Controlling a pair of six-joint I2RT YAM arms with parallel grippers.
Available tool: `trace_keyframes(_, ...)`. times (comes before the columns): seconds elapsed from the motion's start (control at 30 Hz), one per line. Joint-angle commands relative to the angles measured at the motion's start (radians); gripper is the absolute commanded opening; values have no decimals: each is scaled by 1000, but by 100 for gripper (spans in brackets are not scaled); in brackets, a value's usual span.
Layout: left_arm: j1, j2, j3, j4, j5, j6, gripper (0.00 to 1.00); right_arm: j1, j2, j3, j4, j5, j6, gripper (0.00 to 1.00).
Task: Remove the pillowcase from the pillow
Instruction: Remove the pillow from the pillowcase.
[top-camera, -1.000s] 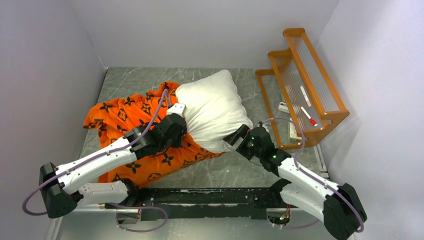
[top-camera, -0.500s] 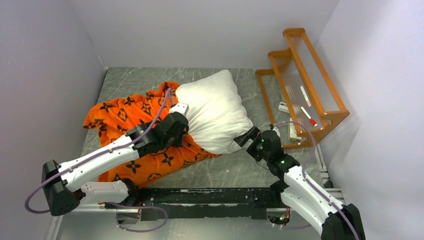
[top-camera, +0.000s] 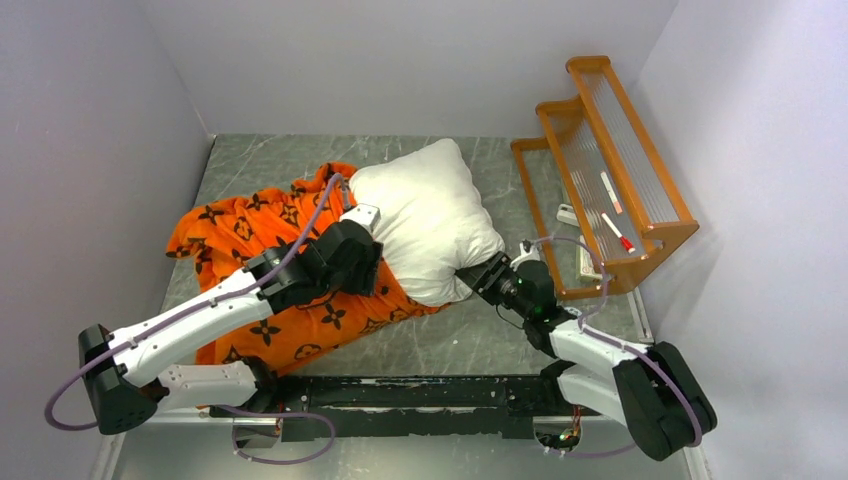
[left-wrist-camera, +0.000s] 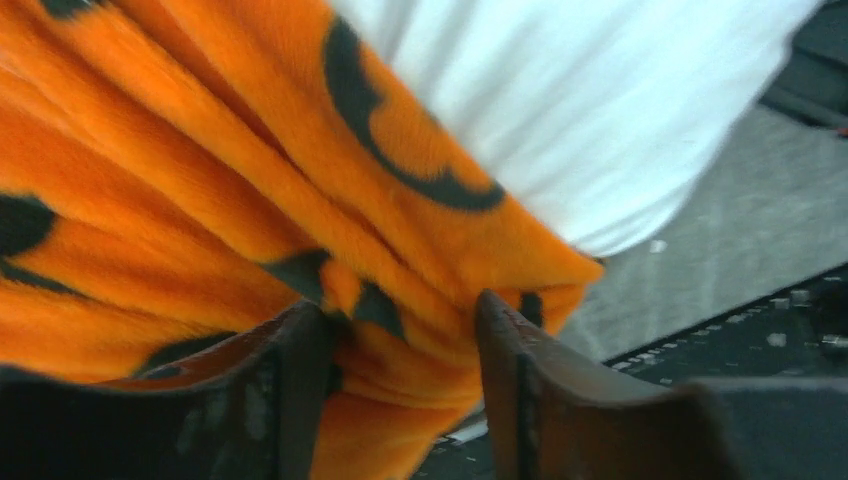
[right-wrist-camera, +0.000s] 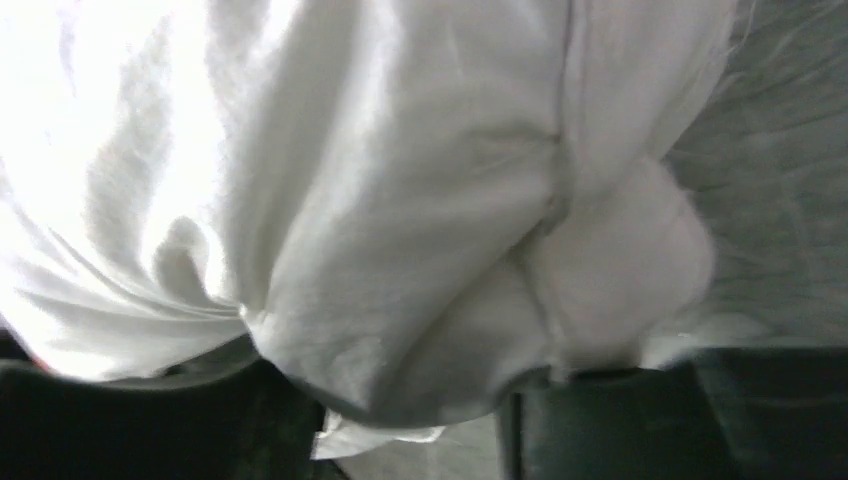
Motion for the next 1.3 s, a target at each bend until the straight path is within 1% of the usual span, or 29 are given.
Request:
trace_keyframes(0.0, -2, -50, 90, -100, 60, 71, 70, -3, 25, 88, 169, -78, 36, 41)
trace_keyframes(0.07, -1, -70, 149, -118, 60, 102, 81, 0, -2, 160, 92, -80, 5, 21)
trace_keyframes(0.1, -1, -76, 175, -123, 73, 115, 84, 2, -26, 204, 25, -66, -8, 14)
trace_keyframes(0.13, 0, -80, 193, -124, 92, 124, 87, 2, -40, 250, -48, -53, -21, 5)
trace_keyframes(0.17, -1, -80, 207, -124, 129, 129, 88, 3, -59, 294, -116, -38, -33, 0)
trace_keyframes(0.2, -2, -78, 210, -122, 155, 129, 88, 4, -78, 335, -184, -18, -34, 0)
trace_keyframes(0.23, -1, -74, 207, -120, 220, 126, 88, 5, -102, 366, -238, 7, -24, 0)
trace_keyframes(0.3, -3, -72, 176, -113, 279, 96, 89, 11, -157, 406, -320, 52, 4, 0)
trace_keyframes(0.33, -6, -78, 149, -93, 299, 80, 90, 16, -188, 427, -348, 77, 12, 0)
trace_keyframes(0.4, -25, -86, 115, -70, 278, 36, 92, 44, -232, 467, -400, 121, 9, 0)
trace_keyframes(0.53, -98, -59, 103, -77, 141, -47, 93, 99, -236, 556, -560, 153, -44, 0)
trace_keyframes(0.63, -148, -29, 82, -82, 4, -122, 90, 156, -237, 561, -587, 198, -38, 0)
trace_keyframes(0.7, -175, -6, 65, -133, -126, -198, 89, 203, -247, 566, -598, 248, -30, 0)
trace_keyframes(0.8, -198, 9, 18, -203, -262, -323, 88, 245, -252, 598, -628, 295, -36, 0)
trace_keyframes(0.9, -199, 17, -1, -239, -356, -389, 93, 259, -247, 651, -667, 294, -46, 0)
trace_keyframes(0.97, -197, 18, -14, -200, -384, -386, 96, 268, -254, 668, -685, 303, -45, 0)
trace_keyframes(1.03, -196, 25, -1, -168, -400, -378, 97, 272, -266, 668, -702, 318, -43, 0)
trace_keyframes(1.1, -189, 25, -1, -104, -399, -333, 94, 273, -275, 673, -727, 328, -40, 0)
trace_keyframes(1.17, -154, 26, -11, -37, -373, -277, 86, 273, -291, 671, -737, 332, -40, 0)
trace_keyframes(1.2, -114, 29, -15, -13, -342, -248, 76, 273, -303, 671, -747, 344, -40, 0)
trace_keyframes(1.27, -59, 21, -23, 34, -299, -186, 48, 273, -322, 684, -795, 396, -42, 0)
